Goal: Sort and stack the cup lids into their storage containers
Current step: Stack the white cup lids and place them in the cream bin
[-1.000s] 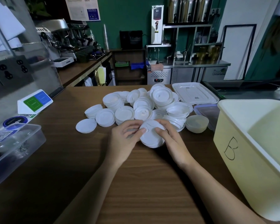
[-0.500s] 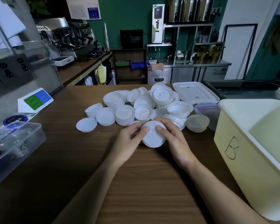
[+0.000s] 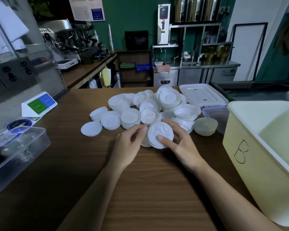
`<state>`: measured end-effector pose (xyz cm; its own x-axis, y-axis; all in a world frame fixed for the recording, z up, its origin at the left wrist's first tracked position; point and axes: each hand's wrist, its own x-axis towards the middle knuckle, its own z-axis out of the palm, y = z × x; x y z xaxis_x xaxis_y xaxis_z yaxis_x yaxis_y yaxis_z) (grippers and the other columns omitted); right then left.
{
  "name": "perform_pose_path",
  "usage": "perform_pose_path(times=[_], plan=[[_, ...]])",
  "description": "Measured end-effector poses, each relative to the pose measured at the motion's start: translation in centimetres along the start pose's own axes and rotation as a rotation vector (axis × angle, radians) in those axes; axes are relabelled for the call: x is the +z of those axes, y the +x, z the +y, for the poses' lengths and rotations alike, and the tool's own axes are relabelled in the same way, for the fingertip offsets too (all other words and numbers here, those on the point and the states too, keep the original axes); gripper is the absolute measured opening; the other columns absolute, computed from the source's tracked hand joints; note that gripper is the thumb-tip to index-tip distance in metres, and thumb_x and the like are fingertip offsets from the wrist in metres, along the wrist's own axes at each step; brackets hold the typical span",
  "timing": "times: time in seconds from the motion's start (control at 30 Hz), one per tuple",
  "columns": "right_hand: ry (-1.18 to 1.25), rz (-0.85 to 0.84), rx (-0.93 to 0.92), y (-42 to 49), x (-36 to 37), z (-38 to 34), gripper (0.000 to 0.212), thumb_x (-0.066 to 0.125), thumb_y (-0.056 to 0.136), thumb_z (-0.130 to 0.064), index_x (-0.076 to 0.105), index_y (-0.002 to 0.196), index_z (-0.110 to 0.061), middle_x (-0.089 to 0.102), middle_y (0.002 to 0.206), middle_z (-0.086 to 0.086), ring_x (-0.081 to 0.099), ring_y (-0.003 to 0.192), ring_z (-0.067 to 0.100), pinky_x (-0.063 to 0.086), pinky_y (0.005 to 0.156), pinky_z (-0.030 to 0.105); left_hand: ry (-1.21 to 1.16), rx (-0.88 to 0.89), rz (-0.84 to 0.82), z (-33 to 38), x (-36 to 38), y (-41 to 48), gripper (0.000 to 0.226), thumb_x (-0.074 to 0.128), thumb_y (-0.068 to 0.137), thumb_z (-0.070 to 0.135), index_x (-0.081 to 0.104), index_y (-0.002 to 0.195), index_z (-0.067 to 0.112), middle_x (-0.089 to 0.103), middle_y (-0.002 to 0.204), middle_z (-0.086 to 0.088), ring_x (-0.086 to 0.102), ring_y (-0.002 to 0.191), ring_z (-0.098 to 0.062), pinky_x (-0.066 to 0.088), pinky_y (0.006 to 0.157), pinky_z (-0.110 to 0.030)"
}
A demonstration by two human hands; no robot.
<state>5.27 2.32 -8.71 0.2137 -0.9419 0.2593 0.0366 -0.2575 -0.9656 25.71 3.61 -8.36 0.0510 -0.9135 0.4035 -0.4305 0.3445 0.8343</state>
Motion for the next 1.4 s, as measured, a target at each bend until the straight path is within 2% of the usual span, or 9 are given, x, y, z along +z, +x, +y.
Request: perform_pose_path(times=[0.2,0.33,0.5,0.63,0.83,0.97,1.07,1.27,1.4], plan=[[0.018,0.125,-0.001,0.1,-0.7,0.2,0.049,0.080,0.093,-0.012,0.064,0.137,-0.026,0.071,0.129,-0.008,0.068,0.118,0.008,0.053,0.095,0.019,0.366,0.053,-0.164,-1.5,-0.5,-0.3,0.023,0.068,0.082,0.024,0.078,0.102,0.031,0.074,0.100,0.022,0.069,0.097,-0.002,0.056,0.092,-0.031],[-0.003,0.156,-0.008,0.2,-0.7,0.1,0.048,0.079,0.093,-0.009,0.064,0.136,-0.025,0.070,0.128,-0.010,0.066,0.111,-0.005,0.050,0.092,0.012,0.409,0.132,-0.182,-2.3,-0.4,0.0,0.019,0.075,0.087,0.007,0.080,0.097,0.022,0.072,0.097,0.020,0.066,0.096,0.000,0.056,0.090,-0.031],[-0.044,0.143,0.017,0.2,-0.7,0.3,0.051,0.081,0.092,-0.012,0.062,0.138,-0.027,0.069,0.129,-0.011,0.064,0.111,-0.008,0.050,0.094,0.011,0.422,0.095,-0.110,-2.3,-0.5,0.1,0.016,0.077,0.078,0.014,0.068,0.083,0.025,0.065,0.085,0.018,0.064,0.085,-0.005,0.055,0.077,-0.034],[-0.021,0.168,0.013,0.2,-0.6,0.1,0.047,0.078,0.093,-0.008,0.064,0.133,-0.027,0.071,0.124,-0.010,0.066,0.105,-0.006,0.050,0.090,0.011,0.364,0.076,-0.032,-1.9,-0.5,0.2,0.019,0.080,0.081,0.017,0.064,0.080,0.026,0.067,0.079,0.013,0.065,0.079,-0.010,0.056,0.074,-0.041],[-0.050,0.191,0.006,0.2,-0.7,0.5,0.046,0.080,0.088,-0.005,0.062,0.121,-0.031,0.071,0.119,-0.006,0.066,0.102,0.003,0.050,0.090,0.019,0.051,-0.046,0.150,-0.2,-0.6,0.3,0.032,0.074,0.095,0.013,0.066,0.123,0.026,0.072,0.099,0.009,0.072,0.091,-0.005,0.058,0.081,-0.018],[-0.076,0.157,-0.049,0.2,-0.5,0.5,0.048,0.082,0.092,-0.014,0.063,0.133,-0.029,0.071,0.126,-0.010,0.066,0.114,0.002,0.051,0.099,0.018,-0.470,-0.194,0.086,0.8,-0.5,0.5,0.041,0.067,0.098,0.001,0.062,0.128,0.028,0.075,0.114,0.000,0.074,0.108,-0.018,0.063,0.087,-0.035],[-0.101,0.141,-0.089,0.2,-0.6,0.4,0.046,0.079,0.095,-0.017,0.065,0.137,-0.024,0.070,0.132,-0.012,0.063,0.123,0.002,0.048,0.102,0.015,-0.614,-0.231,0.046,1.0,-0.4,0.5,0.043,0.063,0.099,-0.003,0.061,0.133,0.022,0.073,0.124,-0.004,0.072,0.114,-0.021,0.062,0.088,-0.041],[-0.093,0.106,-0.071,0.2,-0.2,0.7,0.039,0.073,0.100,-0.026,0.065,0.138,-0.031,0.066,0.138,-0.018,0.058,0.133,0.006,0.045,0.117,0.035,-0.612,-0.252,-0.041,1.2,0.2,0.3,0.042,0.065,0.099,0.000,0.065,0.135,0.020,0.073,0.122,-0.002,0.073,0.111,-0.021,0.064,0.082,-0.040],[-0.043,0.107,-0.022,0.3,0.0,0.4,0.037,0.066,0.101,-0.040,0.065,0.138,-0.036,0.063,0.142,-0.020,0.054,0.136,0.000,0.041,0.120,0.032,-0.384,-0.170,0.013,0.7,0.9,0.0,0.033,0.076,0.094,0.010,0.070,0.125,0.018,0.076,0.101,-0.006,0.077,0.094,-0.024,0.063,0.072,-0.033]])
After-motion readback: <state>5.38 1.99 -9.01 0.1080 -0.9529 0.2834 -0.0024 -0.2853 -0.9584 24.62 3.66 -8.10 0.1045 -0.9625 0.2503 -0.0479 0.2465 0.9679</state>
